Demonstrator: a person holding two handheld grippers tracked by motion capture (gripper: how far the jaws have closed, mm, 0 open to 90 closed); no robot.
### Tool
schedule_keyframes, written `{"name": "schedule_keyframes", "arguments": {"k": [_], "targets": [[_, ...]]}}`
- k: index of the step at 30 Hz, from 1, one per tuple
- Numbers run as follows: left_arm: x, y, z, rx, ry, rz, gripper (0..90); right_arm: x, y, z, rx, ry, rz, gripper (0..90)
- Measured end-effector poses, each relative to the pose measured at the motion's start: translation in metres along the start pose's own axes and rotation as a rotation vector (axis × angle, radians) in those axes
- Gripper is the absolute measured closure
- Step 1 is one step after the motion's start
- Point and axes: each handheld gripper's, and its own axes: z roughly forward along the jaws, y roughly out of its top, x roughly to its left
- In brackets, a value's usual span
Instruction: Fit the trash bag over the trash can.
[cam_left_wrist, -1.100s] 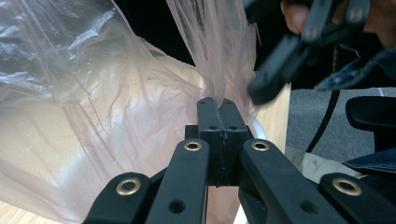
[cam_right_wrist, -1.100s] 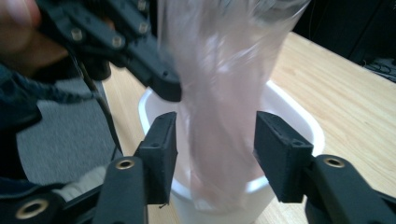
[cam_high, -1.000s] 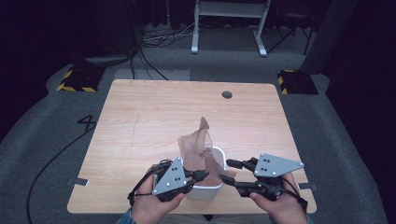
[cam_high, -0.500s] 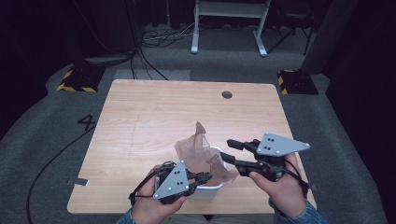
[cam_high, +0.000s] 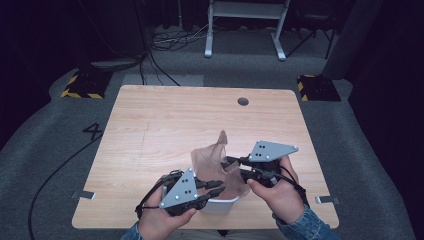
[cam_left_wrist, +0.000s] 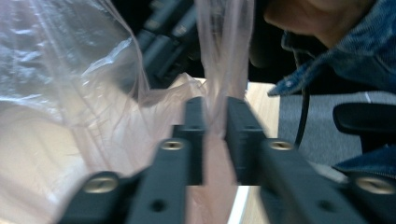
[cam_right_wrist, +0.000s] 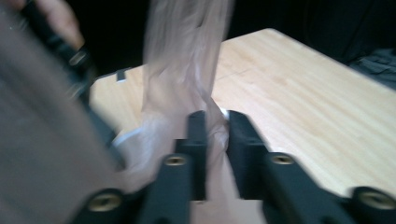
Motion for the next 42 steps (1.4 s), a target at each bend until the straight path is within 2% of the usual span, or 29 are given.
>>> {"name": "schedule_keyframes", "arguments": {"k": [2,3,8,9,11,15,19,21,23,25,29,31,36,38,40,42], "targets": [[0.003,-0.002,-0.002,-0.004,0.026,-0.019,57.6,0.0,-0.002,0.001,0.006,0.006,-0.006,90.0],[0.005,-0.003,-0.004,-0.013,0.029,-0.038,53.3,0.0,-0.002,0.001,0.004,0.003,-0.009,90.0],[0.017,-0.002,-0.013,-0.093,0.054,-0.164,49.2,0.001,-0.002,-0.001,-0.008,-0.006,-0.025,90.0],[0.018,-0.001,-0.014,-0.099,0.06,-0.171,49.9,0.002,-0.001,0.0,-0.008,-0.006,-0.031,90.0],[0.021,0.004,-0.015,-0.083,0.086,-0.16,51.5,0.005,-0.001,0.001,-0.005,-0.005,-0.037,90.0],[0.022,0.01,-0.012,-0.07,0.061,-0.18,54.9,0.011,0.001,0.006,-0.002,-0.004,-0.061,89.8],[0.02,0.012,-0.006,-0.054,0.031,-0.178,56.2,0.015,0.003,0.011,0.005,-0.004,-0.083,89.6],[0.02,0.012,-0.003,-0.038,0.038,-0.167,58.2,0.016,0.003,0.012,0.007,-0.005,-0.091,89.6],[0.02,0.01,-0.004,-0.031,0.034,-0.16,68.5,0.016,0.002,0.013,0.01,-0.013,-0.096,89.7],[0.022,0.008,-0.005,-0.037,0.018,-0.164,76.4,0.014,0.0,0.013,-0.001,0.014,-0.074,89.6],[0.02,0.007,-0.006,-0.018,0.052,-0.123,89.9,0.014,-0.001,0.012,-0.009,0.026,-0.071,89.7],[0.019,0.008,-0.007,-0.002,0.076,-0.1,90.0,0.015,-0.002,0.011,-0.014,0.021,-0.077,89.7],[0.021,0.005,-0.012,0.022,0.113,-0.085,90.0,0.009,-0.004,0.004,-0.023,0.003,-0.065,89.8],[0.022,0.004,-0.014,0.019,0.117,-0.092,90.0,0.006,-0.006,0.001,-0.028,-0.005,-0.053,89.8],[0.022,0.003,-0.014,0.006,0.101,-0.105,90.0,0.004,-0.008,-0.001,-0.034,-0.006,-0.042,89.9],[0.021,0.005,-0.013,0.006,0.11,-0.099,90.0,0.006,-0.008,-0.001,-0.037,-0.004,-0.044,89.9]]}}
